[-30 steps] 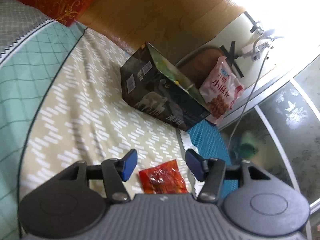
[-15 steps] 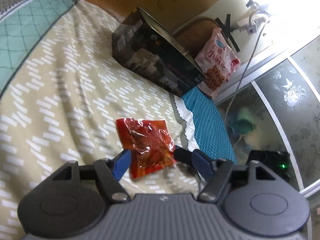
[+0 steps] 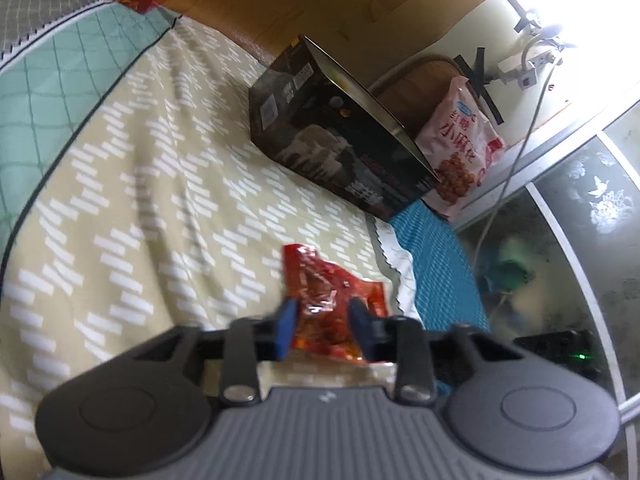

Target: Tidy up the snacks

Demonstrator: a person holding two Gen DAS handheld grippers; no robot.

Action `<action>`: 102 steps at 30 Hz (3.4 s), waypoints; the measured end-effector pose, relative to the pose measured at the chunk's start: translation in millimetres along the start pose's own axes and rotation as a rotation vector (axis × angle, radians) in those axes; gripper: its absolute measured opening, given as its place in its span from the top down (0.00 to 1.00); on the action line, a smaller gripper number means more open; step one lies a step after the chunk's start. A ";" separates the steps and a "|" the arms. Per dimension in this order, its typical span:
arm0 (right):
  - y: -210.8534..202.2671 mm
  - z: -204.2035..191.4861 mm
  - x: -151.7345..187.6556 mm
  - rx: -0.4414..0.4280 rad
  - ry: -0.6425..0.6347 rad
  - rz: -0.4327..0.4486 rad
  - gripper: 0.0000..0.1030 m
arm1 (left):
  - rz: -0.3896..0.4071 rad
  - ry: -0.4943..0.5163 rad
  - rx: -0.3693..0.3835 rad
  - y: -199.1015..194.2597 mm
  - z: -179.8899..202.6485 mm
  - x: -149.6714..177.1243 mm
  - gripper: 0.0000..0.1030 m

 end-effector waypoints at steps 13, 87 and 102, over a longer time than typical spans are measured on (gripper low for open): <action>4.8 -61.8 -93.9 -0.027 -0.184 0.200 0.97 | 0.146 0.147 0.047 -4.5 50.6 -95.6 0.79; -26.2 -27.2 59.8 0.356 -0.242 0.438 0.46 | 0.143 0.465 -0.622 -10.5 72.7 8.1 0.00; -33.8 -18.8 51.7 0.406 -0.239 0.530 0.34 | 0.140 0.492 -0.785 6.8 62.5 8.9 0.00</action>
Point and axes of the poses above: each gripper's, at about its wrist camera, not at the fingertips, and y roughly the way its jaws point, z to its right, x to its underside, the point moved 6 cm from there along y, roughly the way its jaws point, and after that the axes turned 9 degrees about y, right-handed, at the moved point
